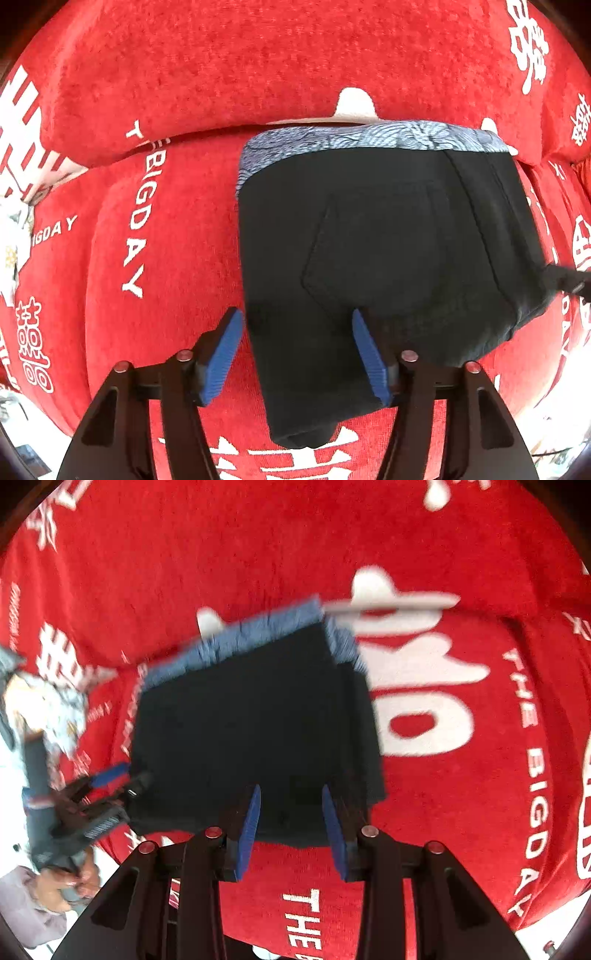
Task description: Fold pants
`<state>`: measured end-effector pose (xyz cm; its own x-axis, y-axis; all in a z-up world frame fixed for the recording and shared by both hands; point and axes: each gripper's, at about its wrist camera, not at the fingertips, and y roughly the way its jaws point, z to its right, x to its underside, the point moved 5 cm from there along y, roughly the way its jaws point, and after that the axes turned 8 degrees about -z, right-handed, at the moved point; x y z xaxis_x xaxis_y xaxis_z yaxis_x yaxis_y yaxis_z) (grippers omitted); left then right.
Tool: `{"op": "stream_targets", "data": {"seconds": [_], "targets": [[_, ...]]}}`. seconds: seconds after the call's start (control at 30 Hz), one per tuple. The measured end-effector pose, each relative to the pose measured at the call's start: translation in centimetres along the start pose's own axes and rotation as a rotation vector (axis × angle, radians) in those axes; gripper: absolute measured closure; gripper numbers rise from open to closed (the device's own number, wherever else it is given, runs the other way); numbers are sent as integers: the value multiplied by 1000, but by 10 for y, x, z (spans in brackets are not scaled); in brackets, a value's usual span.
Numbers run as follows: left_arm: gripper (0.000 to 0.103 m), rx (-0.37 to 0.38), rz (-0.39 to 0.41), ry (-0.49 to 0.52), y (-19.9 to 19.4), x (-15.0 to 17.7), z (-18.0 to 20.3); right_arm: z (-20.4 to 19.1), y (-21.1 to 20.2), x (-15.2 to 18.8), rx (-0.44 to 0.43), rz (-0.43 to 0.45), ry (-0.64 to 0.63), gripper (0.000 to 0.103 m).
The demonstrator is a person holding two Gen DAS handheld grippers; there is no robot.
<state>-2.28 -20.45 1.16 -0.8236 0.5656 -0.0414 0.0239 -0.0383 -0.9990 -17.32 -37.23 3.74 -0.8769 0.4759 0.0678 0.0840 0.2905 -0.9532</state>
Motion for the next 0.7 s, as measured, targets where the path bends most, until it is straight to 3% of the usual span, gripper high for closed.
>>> {"op": "stream_targets", "data": {"seconds": [0.1,0.17,0.33,0.4,0.43,0.57,0.7], "targets": [[39,9,-9,-1,5,-2,-6,4,21,4,46,-25,-13,65],[29,-10,-10,6,5,-2,-8,5,18,6,32,-15,-10,64],[29,14,-28,-6,5,-2,-15,8,14,6,13,-35,-10,64],[21,17,-39,-10,6,-4,-17,11,12,5,9,-31,-4,62],[10,12,-48,-14,9,-6,-19,11,11,4,4,-27,-1,57],[10,24,-58,-18,11,-8,-19,16,1,0,10,-11,2,42],[10,66,-85,-29,17,-11,-19,28,-1,-3,-3,-23,21,34]]}}
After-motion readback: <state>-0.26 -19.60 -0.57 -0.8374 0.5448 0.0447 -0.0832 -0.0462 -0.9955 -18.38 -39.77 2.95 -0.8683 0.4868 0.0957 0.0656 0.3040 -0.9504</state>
